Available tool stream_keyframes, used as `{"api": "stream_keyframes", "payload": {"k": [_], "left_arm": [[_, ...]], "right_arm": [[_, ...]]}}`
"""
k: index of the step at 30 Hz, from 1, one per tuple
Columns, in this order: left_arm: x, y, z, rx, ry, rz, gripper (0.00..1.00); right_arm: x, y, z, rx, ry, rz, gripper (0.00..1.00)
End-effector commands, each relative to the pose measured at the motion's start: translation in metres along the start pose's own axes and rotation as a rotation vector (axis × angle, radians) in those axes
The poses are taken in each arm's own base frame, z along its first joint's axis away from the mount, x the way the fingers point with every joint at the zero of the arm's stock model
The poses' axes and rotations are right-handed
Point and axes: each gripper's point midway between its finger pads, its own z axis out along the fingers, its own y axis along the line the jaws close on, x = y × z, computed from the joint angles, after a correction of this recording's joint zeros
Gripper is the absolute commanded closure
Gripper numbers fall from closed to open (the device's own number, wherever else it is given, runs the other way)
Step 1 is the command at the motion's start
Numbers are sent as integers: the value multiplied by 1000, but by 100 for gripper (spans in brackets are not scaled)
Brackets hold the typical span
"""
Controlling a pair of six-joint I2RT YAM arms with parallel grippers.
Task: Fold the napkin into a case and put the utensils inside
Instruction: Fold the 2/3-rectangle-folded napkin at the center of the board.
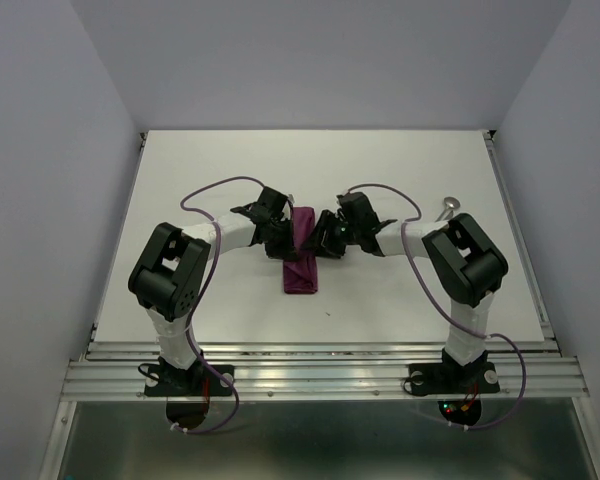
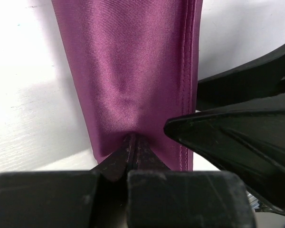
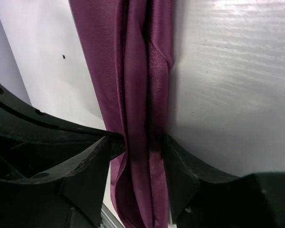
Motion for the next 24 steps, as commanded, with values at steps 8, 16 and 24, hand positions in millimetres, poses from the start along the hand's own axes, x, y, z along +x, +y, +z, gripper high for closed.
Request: {"api": "stream_keyframes", "payload": {"k": [8,16,24], "left_arm": [[-20,-23,-21,54,-60,65,100],[-44,-38,-52,67,-124,88,99],[-59,-37,-52,35,-133,87,96]], "right_arm": [[34,-43,0,129,51,48,82],[33,-32,0,55,12,147,98],[33,-11,4,-49,-52,297,99]]}}
